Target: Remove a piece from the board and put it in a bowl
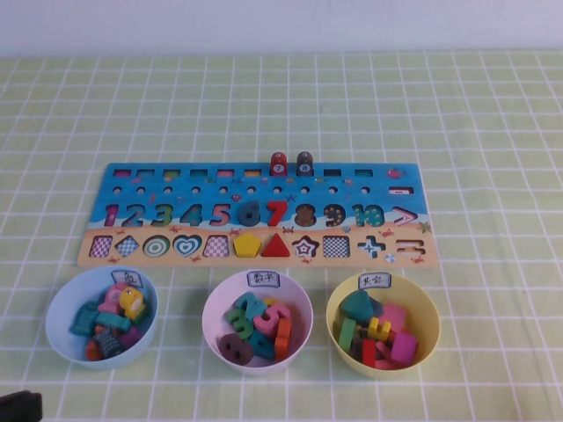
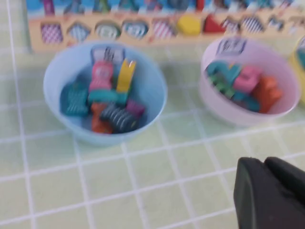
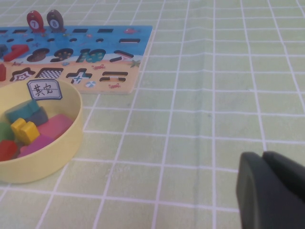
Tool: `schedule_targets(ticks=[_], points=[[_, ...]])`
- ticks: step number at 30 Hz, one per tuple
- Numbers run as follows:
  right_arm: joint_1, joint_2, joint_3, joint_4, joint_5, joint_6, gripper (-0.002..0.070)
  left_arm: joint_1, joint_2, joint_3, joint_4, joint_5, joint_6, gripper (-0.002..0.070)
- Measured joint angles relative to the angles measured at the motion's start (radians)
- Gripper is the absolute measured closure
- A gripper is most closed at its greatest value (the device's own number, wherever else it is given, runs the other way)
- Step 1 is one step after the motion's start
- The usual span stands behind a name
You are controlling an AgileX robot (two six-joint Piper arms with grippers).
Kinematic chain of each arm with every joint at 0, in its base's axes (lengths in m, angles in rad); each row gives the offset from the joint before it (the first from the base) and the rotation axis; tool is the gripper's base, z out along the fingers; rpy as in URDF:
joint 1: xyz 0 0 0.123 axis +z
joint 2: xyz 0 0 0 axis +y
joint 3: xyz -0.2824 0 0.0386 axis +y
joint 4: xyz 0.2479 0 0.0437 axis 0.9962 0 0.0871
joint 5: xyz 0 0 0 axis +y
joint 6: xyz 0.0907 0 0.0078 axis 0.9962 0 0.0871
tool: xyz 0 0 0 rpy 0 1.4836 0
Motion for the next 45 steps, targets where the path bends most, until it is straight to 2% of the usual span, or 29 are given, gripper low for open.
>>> schedule_targets(ticks=[4,11,18,21,29,32,39,45], points=[[0.0,0.0,0.0,0.0,0.0,0.0,0.0694,0.0,0.0,0.03,0.114,-0.02,-0.026,0.0677],[0.0,0.0,0.0,0.0,0.0,0.0,0.0694,0.0,0.0,0.032,0.138,-0.074,-0.036,0.0678],[0.0,0.0,0.0,0.0,0.0,0.0,0.0694,0.011,-0.017,0.106,0.237,-0.358,-0.036,0.0678],[0.0,0.0,0.0,0.0,0.0,0.0,0.0694,0.049,-0.037,0.184,0.286,-0.517,-0.024,0.0678],[0.0,0.0,0.0,0.0,0.0,0.0,0.0694,0.234,-0.221,0.46,0.302,-0.853,0.001,0.0678],[0.0,0.0,0.0,0.0,0.0,0.0,0.0694,0.261,-0.303,0.488,0.298,-0.819,-0.002,0.0678],[0.0,0.0,0.0,0.0,0.0,0.0,0.0694,0.265,-0.328,0.49,0.262,-0.645,0.003,0.0678],[0.0,0.0,0.0,0.0,0.0,0.0,0.0694,0.201,-0.33,0.49,0.187,-0.479,0.09,0.0678]])
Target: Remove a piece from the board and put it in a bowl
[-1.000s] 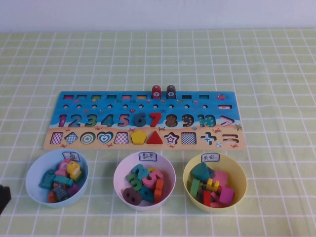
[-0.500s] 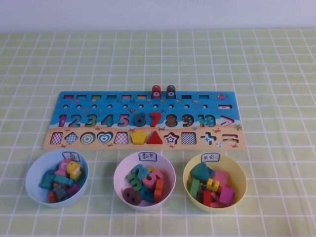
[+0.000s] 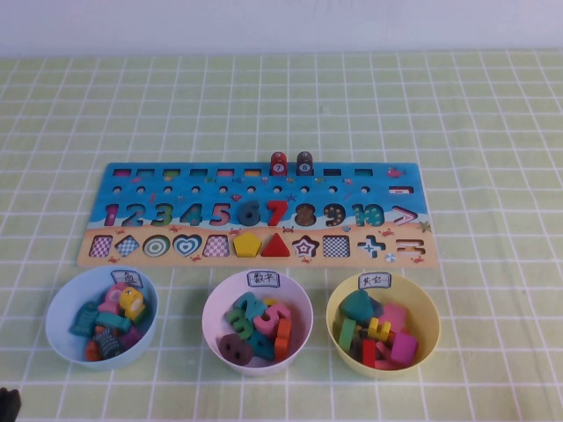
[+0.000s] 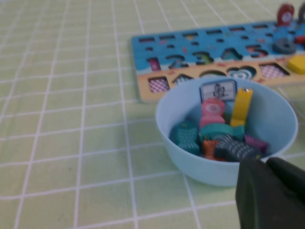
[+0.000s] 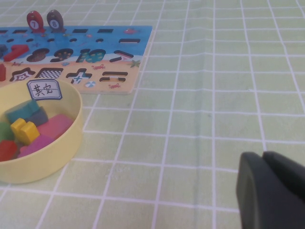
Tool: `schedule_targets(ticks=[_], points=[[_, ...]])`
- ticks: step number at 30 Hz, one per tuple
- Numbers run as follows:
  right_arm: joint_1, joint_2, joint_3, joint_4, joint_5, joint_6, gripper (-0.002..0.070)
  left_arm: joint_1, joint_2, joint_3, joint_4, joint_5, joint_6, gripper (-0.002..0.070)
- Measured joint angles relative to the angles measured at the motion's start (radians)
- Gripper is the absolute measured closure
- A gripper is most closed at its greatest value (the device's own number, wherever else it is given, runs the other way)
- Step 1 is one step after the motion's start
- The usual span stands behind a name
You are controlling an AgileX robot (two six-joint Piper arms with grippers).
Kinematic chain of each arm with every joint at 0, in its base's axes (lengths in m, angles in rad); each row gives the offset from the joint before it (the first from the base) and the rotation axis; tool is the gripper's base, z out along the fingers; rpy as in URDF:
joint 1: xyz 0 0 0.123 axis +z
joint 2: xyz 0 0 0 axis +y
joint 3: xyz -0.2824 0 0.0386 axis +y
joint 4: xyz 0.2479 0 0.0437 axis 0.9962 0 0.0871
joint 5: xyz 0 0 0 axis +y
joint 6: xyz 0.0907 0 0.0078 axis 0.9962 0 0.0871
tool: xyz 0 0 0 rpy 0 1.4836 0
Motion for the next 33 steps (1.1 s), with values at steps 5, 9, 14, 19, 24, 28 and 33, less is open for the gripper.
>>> schedule_targets(ticks=[5,9,14,19,24,28,33], points=[[0.0,0.0,0.0,0.0,0.0,0.0,0.0694,-0.014,0.0,0.0,-0.032,0.021,0.013,0.0678],[0.0,0.0,0.0,0.0,0.0,0.0,0.0694,-0.014,0.0,0.0,-0.036,0.021,0.015,0.0678],[0.0,0.0,0.0,0.0,0.0,0.0,0.0694,-0.014,0.0,0.0,-0.036,0.021,0.015,0.0678],[0.0,0.0,0.0,0.0,0.0,0.0,0.0694,-0.014,0.0,0.0,-0.036,0.021,0.015,0.0678],[0.0,0.0,0.0,0.0,0.0,0.0,0.0694,-0.014,0.0,0.0,-0.036,0.021,0.015,0.0678],[0.0,0.0,0.0,0.0,0.0,0.0,0.0694,-0.014,0.0,0.0,-0.036,0.021,0.015,0.0678],[0.0,0.0,0.0,0.0,0.0,0.0,0.0694,-0.014,0.0,0.0,-0.036,0.021,0.015,0.0678]])
